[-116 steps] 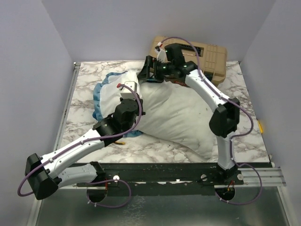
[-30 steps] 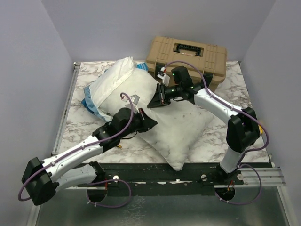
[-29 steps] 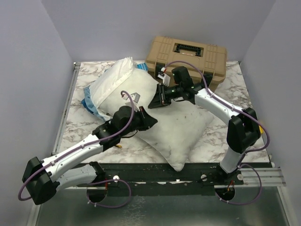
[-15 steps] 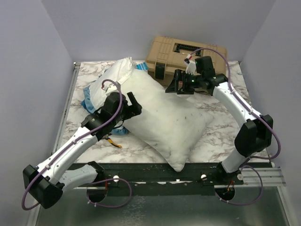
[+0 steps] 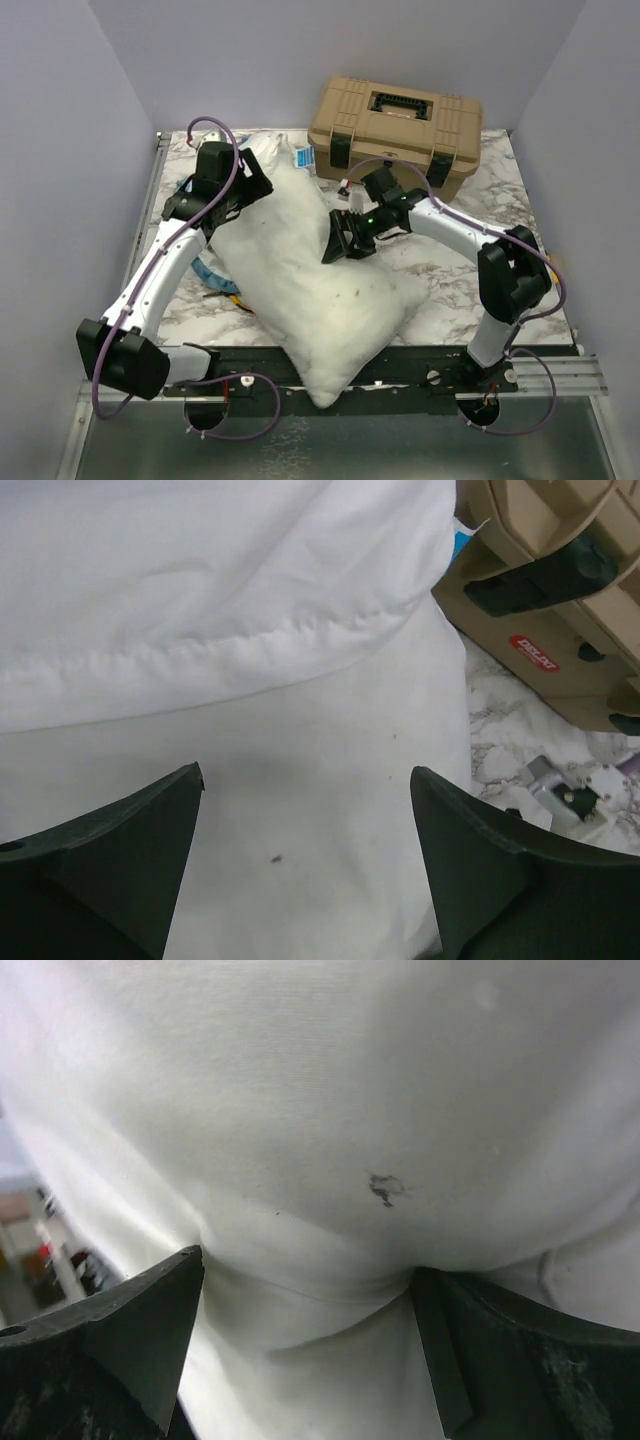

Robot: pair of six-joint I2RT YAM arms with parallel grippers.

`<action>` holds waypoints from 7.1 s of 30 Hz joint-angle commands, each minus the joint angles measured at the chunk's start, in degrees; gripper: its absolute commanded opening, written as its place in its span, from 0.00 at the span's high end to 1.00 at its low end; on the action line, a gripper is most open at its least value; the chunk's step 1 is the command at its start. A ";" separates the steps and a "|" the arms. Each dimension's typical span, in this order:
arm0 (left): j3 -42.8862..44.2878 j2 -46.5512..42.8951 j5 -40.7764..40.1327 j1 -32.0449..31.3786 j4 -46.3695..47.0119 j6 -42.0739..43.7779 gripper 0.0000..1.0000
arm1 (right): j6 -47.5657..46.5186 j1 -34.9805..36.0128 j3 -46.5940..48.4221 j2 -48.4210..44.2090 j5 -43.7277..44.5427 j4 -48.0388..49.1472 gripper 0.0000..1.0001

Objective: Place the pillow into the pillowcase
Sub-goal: Stuff the pillow into the pillowcase.

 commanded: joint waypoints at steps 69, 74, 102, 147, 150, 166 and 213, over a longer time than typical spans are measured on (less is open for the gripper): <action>-25.76 -7.85 1.79 9.21 6.24 -14.93 0.78 | 11.94 4.25 41.01 24.64 2.29 11.85 0.33; -27.23 -7.60 1.49 9.36 5.77 -14.78 1.00 | 10.79 1.78 44.06 25.29 6.02 10.15 0.16; 1.89 -5.92 10.01 9.48 2.72 13.70 0.34 | 24.33 11.07 43.50 37.28 -17.25 34.30 1.00; 25.32 12.96 11.94 -0.55 -1.63 19.25 1.00 | 37.76 13.27 35.63 22.76 -21.83 49.47 1.00; 22.77 11.46 12.91 -0.70 -0.40 17.78 1.00 | 41.83 12.46 32.32 19.76 -21.46 54.45 1.00; 17.58 5.25 17.85 -4.58 7.55 7.97 1.00 | 55.35 9.65 41.63 24.61 -16.75 63.89 1.00; -5.42 -5.08 -1.91 -8.70 1.42 2.50 0.71 | 42.74 0.76 18.05 12.50 -8.77 50.62 0.24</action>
